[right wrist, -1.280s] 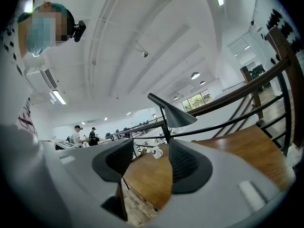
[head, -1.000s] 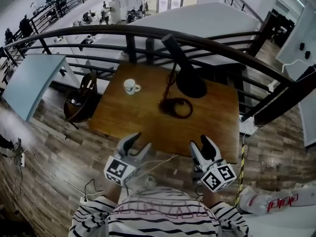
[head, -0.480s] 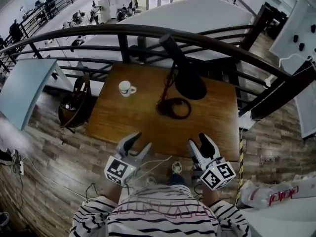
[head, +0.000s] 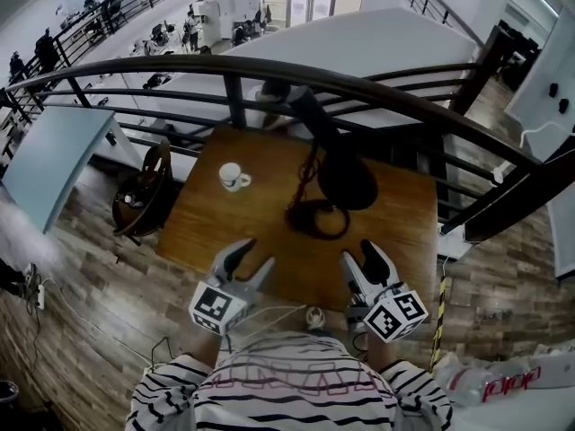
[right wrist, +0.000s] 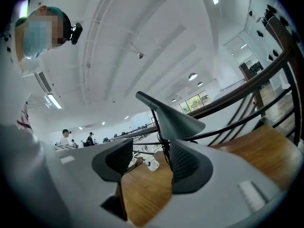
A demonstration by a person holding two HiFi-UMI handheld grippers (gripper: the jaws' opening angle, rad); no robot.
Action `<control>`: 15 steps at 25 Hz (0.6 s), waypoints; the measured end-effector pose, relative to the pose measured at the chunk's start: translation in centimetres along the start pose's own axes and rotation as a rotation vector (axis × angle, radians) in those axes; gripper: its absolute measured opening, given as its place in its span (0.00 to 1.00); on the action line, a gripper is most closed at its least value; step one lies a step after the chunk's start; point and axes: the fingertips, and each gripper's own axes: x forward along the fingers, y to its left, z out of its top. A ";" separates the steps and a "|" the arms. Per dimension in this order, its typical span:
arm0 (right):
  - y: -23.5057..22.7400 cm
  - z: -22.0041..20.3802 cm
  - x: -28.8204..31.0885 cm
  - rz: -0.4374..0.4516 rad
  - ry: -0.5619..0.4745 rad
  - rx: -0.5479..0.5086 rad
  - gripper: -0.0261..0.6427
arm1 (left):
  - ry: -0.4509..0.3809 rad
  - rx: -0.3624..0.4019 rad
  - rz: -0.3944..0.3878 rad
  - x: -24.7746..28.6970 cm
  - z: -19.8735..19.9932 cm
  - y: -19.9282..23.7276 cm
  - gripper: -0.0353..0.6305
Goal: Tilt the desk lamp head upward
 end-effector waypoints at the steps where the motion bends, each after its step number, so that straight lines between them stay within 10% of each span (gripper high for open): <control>1: -0.5 0.3 0.3 0.005 -0.001 0.000 0.38 | 0.003 0.002 0.004 0.7 0.0 0.1 0.34; 15: -6.7 3.1 2.6 0.058 0.012 0.009 0.38 | 0.020 0.013 0.003 9.5 0.0 0.2 0.34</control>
